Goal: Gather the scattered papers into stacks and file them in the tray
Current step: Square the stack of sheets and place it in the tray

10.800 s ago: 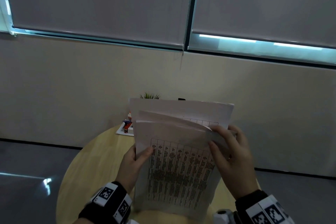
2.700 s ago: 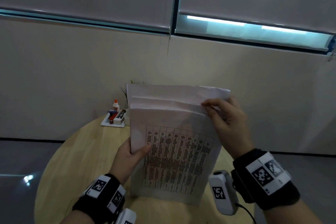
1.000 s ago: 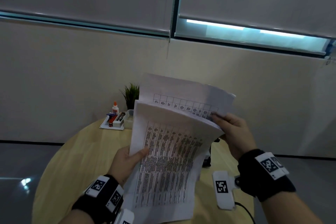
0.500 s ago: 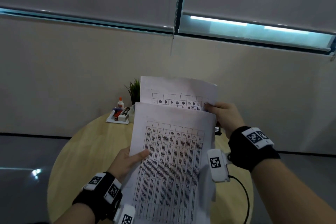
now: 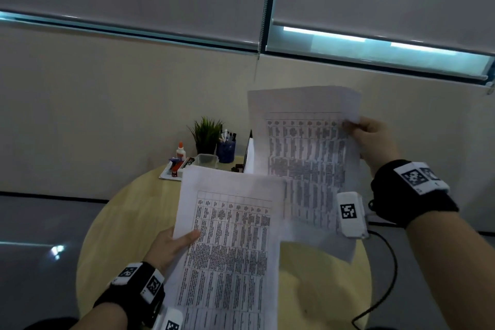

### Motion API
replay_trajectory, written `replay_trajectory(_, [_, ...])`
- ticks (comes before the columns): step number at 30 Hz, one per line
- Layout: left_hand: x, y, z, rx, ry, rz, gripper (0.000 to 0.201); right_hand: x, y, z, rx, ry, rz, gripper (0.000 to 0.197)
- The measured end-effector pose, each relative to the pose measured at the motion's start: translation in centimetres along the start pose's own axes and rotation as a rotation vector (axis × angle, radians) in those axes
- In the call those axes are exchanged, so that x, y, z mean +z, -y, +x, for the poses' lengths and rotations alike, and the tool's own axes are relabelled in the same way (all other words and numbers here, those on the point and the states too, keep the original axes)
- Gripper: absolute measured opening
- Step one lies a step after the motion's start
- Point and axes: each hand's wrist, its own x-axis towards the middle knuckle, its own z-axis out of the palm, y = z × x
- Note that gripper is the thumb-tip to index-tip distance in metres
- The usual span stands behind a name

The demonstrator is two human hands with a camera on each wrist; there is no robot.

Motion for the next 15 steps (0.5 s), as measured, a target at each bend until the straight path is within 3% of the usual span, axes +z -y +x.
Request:
replay_trajectory(2, [-0.4, -0.1, 0.0, 0.032, -0.050, 0.026, 0.010, -1.4, 0.0, 0.3, -0.027, -0.008, -0.056, 0.016])
replay_trajectory(8, [-1.2, -0.7, 0.9, 0.004, -0.140, 0.001, 0.034, -4.3, -0.7, -0.3, -0.037, -0.069, -0.197, 0.023])
replay_trajectory(11, [-0.5, -1.7, 1.2, 0.007, -0.101, -0.008, 0.034, -4.2, -1.2, -1.7, 0.058, 0.030, -0.087, 0.009])
replay_trajectory(15, [1.4, -3.1, 1.1, 0.048, -0.038, -0.057, 0.030, -2.2, -4.1, -5.0, 0.255, 0.121, 0.075, 0.009])
